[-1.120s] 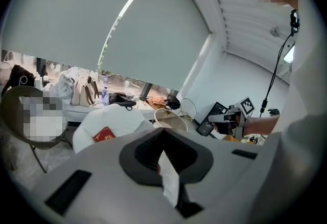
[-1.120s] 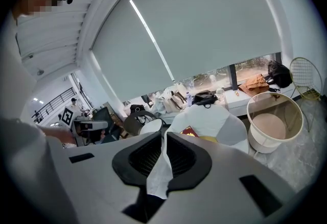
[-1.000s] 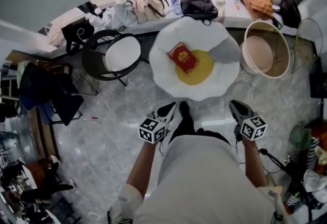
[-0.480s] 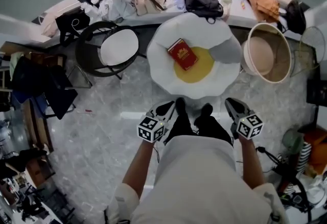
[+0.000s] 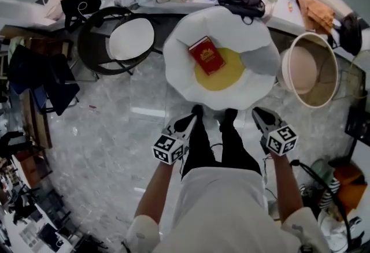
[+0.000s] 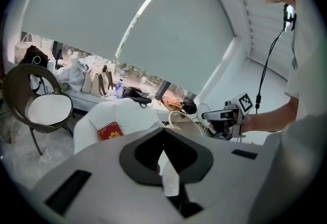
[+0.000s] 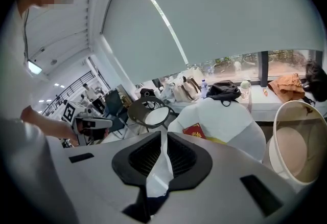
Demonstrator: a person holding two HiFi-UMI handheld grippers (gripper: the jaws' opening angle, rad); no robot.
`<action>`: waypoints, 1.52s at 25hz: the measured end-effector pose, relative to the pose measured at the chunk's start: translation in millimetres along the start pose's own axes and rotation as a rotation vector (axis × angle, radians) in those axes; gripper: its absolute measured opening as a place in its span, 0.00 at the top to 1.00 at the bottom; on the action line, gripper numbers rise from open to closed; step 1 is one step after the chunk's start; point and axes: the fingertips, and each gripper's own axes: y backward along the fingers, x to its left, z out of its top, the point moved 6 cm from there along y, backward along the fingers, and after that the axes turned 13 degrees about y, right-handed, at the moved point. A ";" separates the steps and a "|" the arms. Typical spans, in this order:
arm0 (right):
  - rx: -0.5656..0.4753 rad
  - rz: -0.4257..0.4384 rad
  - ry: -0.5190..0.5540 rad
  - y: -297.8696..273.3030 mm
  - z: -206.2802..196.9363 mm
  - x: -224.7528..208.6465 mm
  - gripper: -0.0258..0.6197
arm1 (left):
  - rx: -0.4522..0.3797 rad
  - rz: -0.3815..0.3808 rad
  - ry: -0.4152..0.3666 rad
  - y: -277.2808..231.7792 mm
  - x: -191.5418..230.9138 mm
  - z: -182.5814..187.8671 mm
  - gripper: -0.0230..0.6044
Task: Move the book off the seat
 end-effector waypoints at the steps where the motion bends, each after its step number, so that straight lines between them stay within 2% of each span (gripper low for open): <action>1: 0.005 0.016 0.012 -6.6 -0.6 -10.3 0.87 | -0.009 0.011 0.008 -8.8 1.8 -2.4 0.96; 9: 0.043 0.133 0.076 -45.3 -12.6 -72.7 0.87 | -0.071 0.102 0.081 -65.3 11.5 -21.9 0.96; 16: 0.094 0.209 0.108 -79.3 -31.1 -97.5 0.87 | -0.138 0.167 0.139 -98.3 25.7 -29.1 0.96; 25: 0.132 0.207 0.082 -135.7 -47.0 -116.8 0.87 | -0.103 0.190 0.174 -134.5 78.3 -39.3 0.96; 35: 0.171 0.184 0.066 -233.4 -82.5 -133.4 0.87 | -0.049 0.166 0.182 -186.0 164.9 -49.4 0.95; 38: 0.187 0.187 0.061 -263.2 -94.3 -140.4 0.83 | -0.033 0.170 0.198 -204.4 193.2 -55.4 0.90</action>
